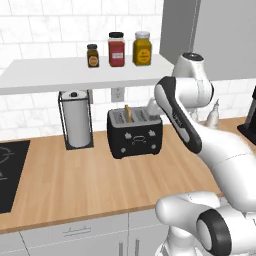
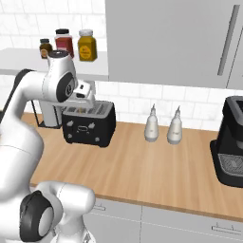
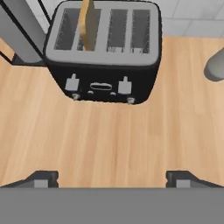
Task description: Start the toaster. Once the lever pops up, take the bread to the plate on the dining counter.
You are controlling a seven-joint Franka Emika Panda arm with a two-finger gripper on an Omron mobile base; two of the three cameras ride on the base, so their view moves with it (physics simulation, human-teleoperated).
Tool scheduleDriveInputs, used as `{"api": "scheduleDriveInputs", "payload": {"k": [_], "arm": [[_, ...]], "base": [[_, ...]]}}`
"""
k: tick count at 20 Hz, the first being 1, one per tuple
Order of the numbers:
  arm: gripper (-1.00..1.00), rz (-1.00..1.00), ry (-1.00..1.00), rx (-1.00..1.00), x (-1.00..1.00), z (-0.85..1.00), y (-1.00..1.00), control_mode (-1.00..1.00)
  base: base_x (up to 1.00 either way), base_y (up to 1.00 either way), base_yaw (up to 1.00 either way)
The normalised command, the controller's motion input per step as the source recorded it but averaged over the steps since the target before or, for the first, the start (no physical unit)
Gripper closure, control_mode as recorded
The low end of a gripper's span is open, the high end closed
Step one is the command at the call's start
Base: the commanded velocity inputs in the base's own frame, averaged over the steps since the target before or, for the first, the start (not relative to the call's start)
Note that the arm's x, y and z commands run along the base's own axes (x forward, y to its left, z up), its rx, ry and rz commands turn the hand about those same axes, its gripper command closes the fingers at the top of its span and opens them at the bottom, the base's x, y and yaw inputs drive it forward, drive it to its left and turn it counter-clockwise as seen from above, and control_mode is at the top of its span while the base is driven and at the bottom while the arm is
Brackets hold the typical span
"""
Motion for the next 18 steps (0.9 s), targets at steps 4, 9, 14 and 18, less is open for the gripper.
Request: {"api": "scheduleDriveInputs", "payload": {"k": [4, 9, 14, 18], "arm": [[-1.0, 0.0, 0.0, 0.0, 0.0, -0.21, 0.42, -1.0], [-1.0, 0.0, 0.0, 0.0, 0.0, -0.16, 0.37, -1.0], [1.0, 0.0, 0.07, -0.01, 0.0, 0.0, 0.33, -1.0], [1.0, 0.0, 0.01, -0.01, 0.02, -0.09, 0.16, -1.0]], "base": [[0.0, 0.0, 0.0], [0.0, 0.0, 0.0], [0.0, 0.0, 0.0], [0.0, 0.0, 0.0]]}}
